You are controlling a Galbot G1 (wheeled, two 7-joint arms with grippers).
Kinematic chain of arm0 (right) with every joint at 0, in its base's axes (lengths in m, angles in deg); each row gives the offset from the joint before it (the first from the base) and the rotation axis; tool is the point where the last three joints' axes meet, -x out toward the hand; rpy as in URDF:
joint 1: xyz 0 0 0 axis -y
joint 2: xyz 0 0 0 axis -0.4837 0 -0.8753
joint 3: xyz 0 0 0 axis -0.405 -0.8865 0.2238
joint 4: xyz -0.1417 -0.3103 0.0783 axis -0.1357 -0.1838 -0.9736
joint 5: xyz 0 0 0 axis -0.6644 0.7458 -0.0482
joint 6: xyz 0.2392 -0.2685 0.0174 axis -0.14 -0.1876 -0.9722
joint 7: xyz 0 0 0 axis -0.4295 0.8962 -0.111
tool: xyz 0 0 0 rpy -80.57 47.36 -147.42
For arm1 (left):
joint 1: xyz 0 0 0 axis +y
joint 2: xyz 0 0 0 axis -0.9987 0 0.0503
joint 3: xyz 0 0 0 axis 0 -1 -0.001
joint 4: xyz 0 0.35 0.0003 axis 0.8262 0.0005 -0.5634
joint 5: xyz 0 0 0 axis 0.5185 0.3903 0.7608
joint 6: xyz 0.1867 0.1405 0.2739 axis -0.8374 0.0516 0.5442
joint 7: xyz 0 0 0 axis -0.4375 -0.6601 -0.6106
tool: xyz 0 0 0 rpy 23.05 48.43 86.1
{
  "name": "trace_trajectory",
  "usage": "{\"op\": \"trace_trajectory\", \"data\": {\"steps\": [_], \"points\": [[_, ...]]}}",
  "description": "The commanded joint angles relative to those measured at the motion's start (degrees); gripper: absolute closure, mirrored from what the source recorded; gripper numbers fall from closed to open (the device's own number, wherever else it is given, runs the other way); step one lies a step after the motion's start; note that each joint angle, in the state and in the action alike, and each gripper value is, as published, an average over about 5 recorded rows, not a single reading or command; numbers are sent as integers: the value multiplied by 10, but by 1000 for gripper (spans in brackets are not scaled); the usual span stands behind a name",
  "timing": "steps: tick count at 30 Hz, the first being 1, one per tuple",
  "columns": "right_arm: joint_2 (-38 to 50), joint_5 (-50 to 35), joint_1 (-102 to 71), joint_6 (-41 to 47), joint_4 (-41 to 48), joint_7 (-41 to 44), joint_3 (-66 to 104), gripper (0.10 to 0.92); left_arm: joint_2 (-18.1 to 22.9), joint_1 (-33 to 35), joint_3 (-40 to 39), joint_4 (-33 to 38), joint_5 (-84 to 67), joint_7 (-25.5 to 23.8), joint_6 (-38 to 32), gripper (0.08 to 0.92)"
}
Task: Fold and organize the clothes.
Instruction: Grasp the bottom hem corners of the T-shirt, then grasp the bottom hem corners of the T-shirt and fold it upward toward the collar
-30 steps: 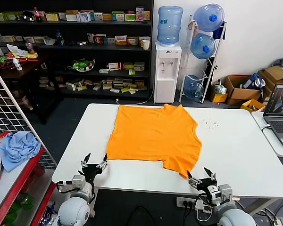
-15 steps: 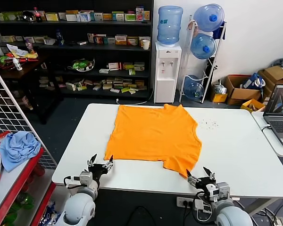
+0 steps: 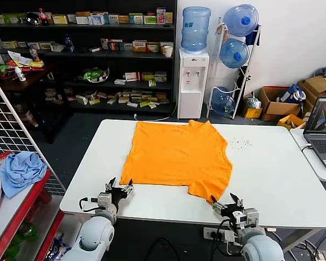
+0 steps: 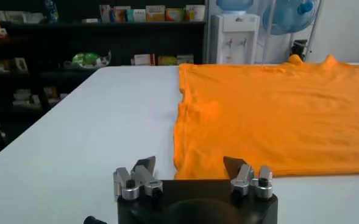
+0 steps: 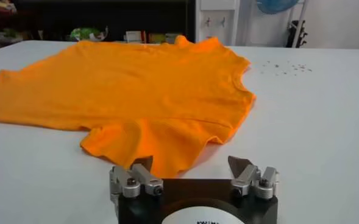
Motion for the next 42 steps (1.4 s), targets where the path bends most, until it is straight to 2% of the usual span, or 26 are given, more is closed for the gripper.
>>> {"op": "trace_trajectory", "data": {"steps": [1, 11, 18, 22, 32, 42], "points": [[-3, -2, 7, 0, 9, -2, -1, 407, 1, -9, -2, -13, -1, -2, 9, 354], [-7, -10, 12, -6, 4, -6, -8, 710, -3, -7, 0, -10, -12, -7, 10, 639], [-7, -12, -2, 5, -17, -3, -8, 883, -6, 8, 0, 10, -14, -8, 8, 837], [1, -7, -21, 6, -46, -6, -4, 902, -16, 22, 1, 36, -19, -7, 8, 896], [26, 26, -105, -7, -129, -1, 24, 902, -54, 87, 10, 133, -15, -3, 6, 896], [27, 111, -242, -45, -199, -6, 58, 902, -98, 213, 30, 216, 6, -7, -18, 896]]}}
